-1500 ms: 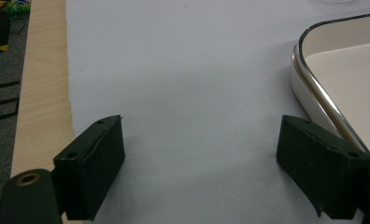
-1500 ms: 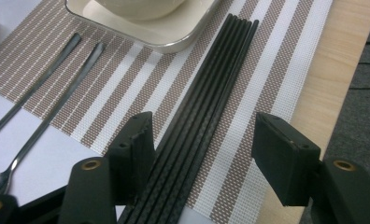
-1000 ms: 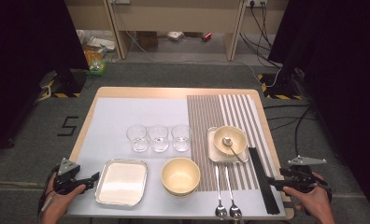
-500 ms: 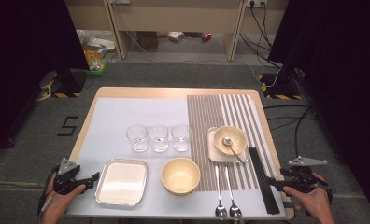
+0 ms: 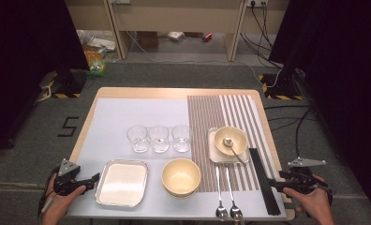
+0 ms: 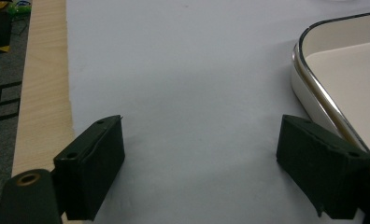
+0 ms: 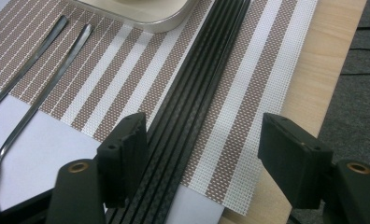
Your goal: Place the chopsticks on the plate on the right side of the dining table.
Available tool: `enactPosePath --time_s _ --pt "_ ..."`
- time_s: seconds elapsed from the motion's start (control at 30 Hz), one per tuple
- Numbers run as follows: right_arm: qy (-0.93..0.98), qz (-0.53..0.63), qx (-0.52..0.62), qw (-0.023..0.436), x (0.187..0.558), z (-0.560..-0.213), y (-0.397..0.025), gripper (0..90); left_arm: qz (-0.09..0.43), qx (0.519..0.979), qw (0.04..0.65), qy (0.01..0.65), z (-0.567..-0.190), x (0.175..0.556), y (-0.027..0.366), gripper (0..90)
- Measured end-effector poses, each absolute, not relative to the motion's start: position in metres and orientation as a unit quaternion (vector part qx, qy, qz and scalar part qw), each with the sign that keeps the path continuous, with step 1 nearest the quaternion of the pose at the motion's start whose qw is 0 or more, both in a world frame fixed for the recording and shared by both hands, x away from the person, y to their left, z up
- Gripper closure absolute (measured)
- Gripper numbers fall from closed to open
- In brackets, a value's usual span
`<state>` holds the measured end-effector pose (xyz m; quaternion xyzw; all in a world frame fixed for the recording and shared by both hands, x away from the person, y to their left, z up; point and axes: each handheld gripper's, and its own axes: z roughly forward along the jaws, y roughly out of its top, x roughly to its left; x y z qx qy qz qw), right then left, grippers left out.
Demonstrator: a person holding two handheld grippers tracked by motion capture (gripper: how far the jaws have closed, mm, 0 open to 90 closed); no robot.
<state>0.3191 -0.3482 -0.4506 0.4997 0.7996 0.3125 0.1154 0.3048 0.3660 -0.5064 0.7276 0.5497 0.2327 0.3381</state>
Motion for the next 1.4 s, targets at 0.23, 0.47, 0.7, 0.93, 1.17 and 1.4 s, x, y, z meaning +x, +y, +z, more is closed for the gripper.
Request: enactPosePath --time_s 0.23,0.47,0.7,0.93,1.17,1.4 --pt "0.796 0.315 0.505 0.115 0.319 -0.451 -0.348 22.5 0.234 0.727 0.338 0.550 -0.507 0.305 0.366 14.5" --pt "0.810 0.309 0.486 0.112 0.320 -0.452 -0.344 50.3 0.234 0.727 0.338 0.550 -0.507 0.305 0.366 14.5" --pt "0.821 0.276 0.486 0.117 0.320 -0.457 -0.341 63.0 0.234 0.727 0.338 0.550 -0.507 0.305 0.366 14.4" --pt "0.826 0.268 0.482 0.117 0.321 -0.460 -0.335 67.8 0.234 0.727 0.338 0.550 -0.507 0.305 0.366 14.4" --pt "0.828 0.262 0.483 0.110 0.321 -0.461 -0.334 70.9 0.233 0.728 0.338 0.550 -0.506 0.305 0.366 14.5" --pt "0.832 0.254 0.482 0.103 0.323 -0.464 -0.337 72.9 0.233 0.728 0.337 0.550 -0.506 0.305 0.366 14.5"
